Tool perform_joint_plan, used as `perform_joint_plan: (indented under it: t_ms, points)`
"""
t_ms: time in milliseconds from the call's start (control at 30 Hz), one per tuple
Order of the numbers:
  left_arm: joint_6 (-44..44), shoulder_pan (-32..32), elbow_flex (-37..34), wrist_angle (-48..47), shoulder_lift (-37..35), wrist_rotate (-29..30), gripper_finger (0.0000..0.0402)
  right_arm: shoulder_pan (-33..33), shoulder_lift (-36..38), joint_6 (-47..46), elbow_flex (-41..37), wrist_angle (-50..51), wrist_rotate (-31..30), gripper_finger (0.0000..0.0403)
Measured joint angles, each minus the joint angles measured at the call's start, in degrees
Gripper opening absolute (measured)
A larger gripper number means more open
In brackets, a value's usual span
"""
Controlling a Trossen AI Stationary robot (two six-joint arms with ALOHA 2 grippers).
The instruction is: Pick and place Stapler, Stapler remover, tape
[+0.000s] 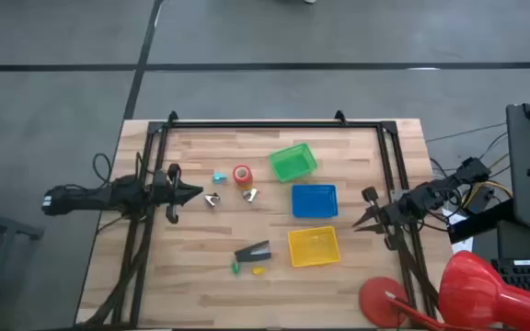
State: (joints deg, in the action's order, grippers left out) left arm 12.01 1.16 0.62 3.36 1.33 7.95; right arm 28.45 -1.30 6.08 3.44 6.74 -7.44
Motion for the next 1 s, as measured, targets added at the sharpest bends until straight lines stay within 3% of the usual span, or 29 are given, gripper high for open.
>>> perform_joint_plan:
  t_ms: [733, 900, 1000]
  points:
    - [0.0, 0.0, 0.0, 0.0, 0.0, 0.0, 0.0005, 0.0, 0.0, -0.1, 0.0, 0.0, -0.3, 0.0052]
    - [0.0, 0.0, 0.0, 0.0, 0.0, 0.0, 0.0005, 0.0, 0.0, -4.7, 0.0, -0.8, -9.7, 0.0052]
    - [0.0, 0.0, 0.0, 0.0, 0.0, 0.0, 0.0005, 0.0, 0.0, -6.4, 0.0, -0.9, -10.7, 0.0052]
